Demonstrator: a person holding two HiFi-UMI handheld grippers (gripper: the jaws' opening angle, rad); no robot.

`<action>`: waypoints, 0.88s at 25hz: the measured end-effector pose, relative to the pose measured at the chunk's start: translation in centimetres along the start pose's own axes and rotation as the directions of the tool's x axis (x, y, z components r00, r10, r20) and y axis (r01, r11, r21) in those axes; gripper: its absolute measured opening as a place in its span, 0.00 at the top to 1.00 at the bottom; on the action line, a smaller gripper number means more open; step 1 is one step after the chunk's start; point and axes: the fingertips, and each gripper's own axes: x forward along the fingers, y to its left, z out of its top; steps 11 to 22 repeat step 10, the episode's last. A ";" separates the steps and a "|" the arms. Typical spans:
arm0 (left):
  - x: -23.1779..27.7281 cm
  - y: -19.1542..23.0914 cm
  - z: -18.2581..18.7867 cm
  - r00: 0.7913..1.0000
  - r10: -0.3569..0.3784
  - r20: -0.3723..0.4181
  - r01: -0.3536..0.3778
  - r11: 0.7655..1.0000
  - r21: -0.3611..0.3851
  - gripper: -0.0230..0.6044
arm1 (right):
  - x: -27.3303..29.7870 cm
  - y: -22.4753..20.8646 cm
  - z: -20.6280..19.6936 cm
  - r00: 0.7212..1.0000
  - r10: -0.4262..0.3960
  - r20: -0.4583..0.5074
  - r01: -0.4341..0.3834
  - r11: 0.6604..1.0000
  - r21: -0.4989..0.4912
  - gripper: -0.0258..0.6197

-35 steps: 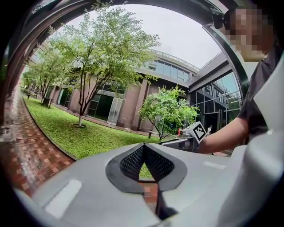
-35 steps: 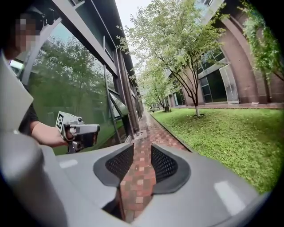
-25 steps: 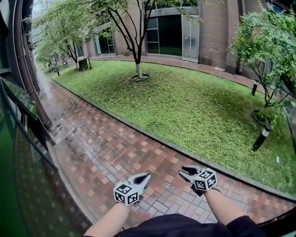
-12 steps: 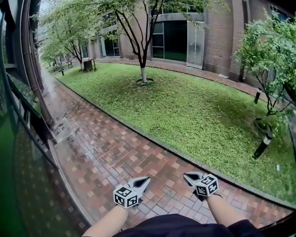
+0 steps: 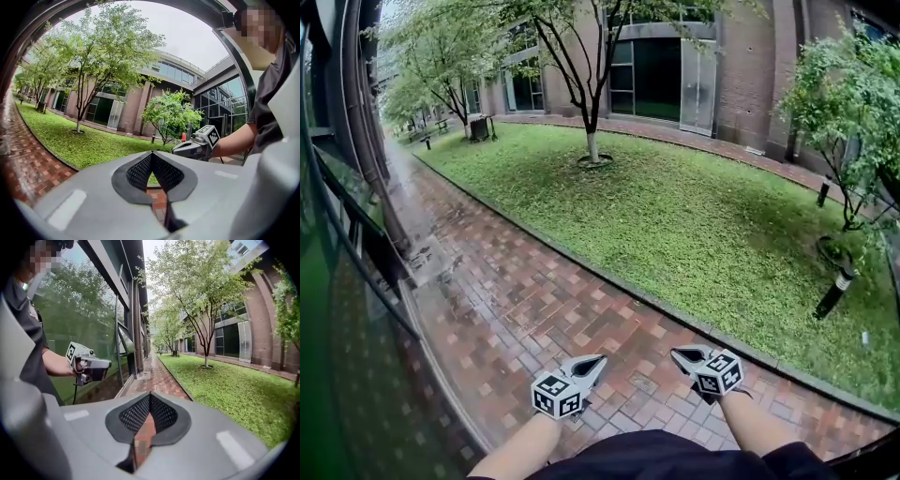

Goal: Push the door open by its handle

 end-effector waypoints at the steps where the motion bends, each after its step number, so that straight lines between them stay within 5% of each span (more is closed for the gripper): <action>1: 0.0 0.0 0.0 1.000 0.000 0.002 0.000 1.000 0.000 0.96 | 0.0 0.0 0.0 1.000 -0.001 0.000 0.001 1.000 0.001 0.96; 22: -0.8 -0.1 -0.2 1.000 0.001 0.005 -0.001 1.000 0.003 0.96 | 0.2 0.8 -0.2 1.000 0.004 -0.002 -0.004 1.000 0.001 0.96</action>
